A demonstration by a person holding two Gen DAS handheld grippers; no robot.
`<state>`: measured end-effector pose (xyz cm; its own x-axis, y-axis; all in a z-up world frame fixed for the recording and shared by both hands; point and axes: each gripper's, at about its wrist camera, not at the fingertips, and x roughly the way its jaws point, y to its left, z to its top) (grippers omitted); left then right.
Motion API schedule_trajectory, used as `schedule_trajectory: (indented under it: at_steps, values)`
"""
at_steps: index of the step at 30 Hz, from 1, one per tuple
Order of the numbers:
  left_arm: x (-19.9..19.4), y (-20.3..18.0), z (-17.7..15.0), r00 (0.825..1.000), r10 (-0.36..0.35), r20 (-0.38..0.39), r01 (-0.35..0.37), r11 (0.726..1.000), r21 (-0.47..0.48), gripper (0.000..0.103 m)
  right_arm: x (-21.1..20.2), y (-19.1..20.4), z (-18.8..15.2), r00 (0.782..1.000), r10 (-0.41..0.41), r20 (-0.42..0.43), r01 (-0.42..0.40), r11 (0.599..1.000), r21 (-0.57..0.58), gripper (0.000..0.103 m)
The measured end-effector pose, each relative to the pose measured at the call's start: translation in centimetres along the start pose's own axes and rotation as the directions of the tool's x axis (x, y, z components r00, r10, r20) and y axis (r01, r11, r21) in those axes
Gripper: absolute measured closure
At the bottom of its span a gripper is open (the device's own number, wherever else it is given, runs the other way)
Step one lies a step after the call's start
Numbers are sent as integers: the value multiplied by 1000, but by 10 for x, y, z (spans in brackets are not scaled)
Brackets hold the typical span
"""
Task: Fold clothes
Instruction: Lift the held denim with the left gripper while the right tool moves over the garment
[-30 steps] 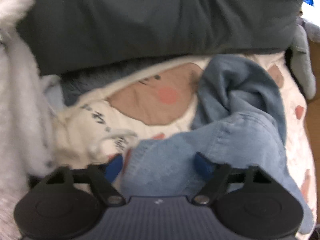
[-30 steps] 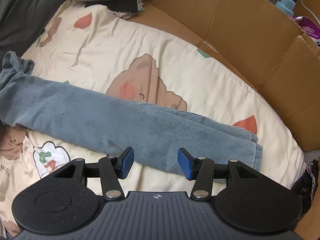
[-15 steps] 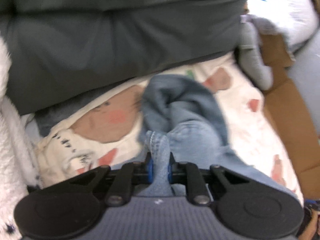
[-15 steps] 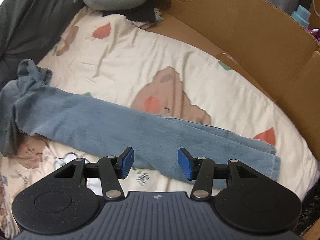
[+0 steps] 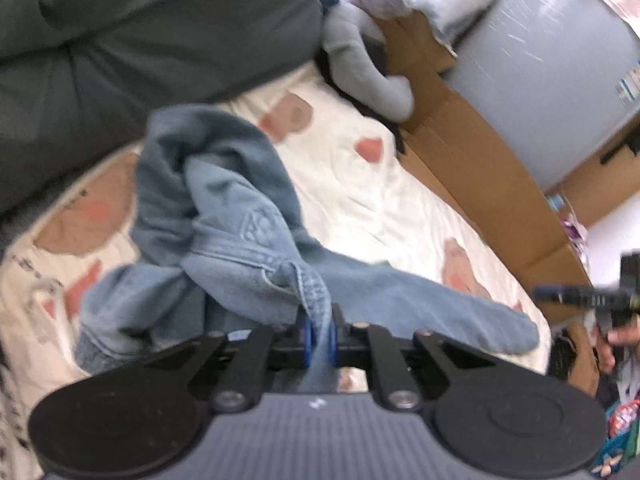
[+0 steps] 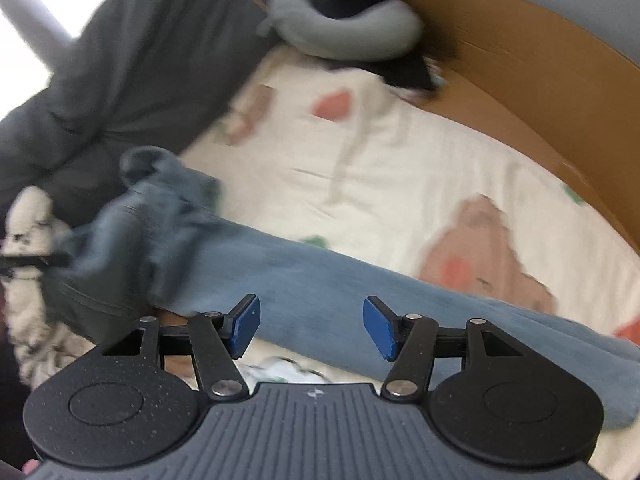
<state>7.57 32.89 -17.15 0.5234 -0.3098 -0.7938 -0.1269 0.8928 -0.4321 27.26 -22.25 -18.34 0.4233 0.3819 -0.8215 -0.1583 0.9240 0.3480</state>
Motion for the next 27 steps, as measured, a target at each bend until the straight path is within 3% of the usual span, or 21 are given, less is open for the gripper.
schedule_trajectory:
  at_steps: [9,17,27]
  values:
    - [23,-22,-52,995,-64,-77,69,996,52,98,28,71,18,993,119,-19,-120,990,-70,37]
    - [48,-32,-113,975,-102,-197,123,988,94,98,55,113,19,989,148,-11,-148,981,-123,37]
    - [70,-17,-162,957,-102,-271,114,993,32,98,90,153,12,986,167,-7,-165,967,-196,31]
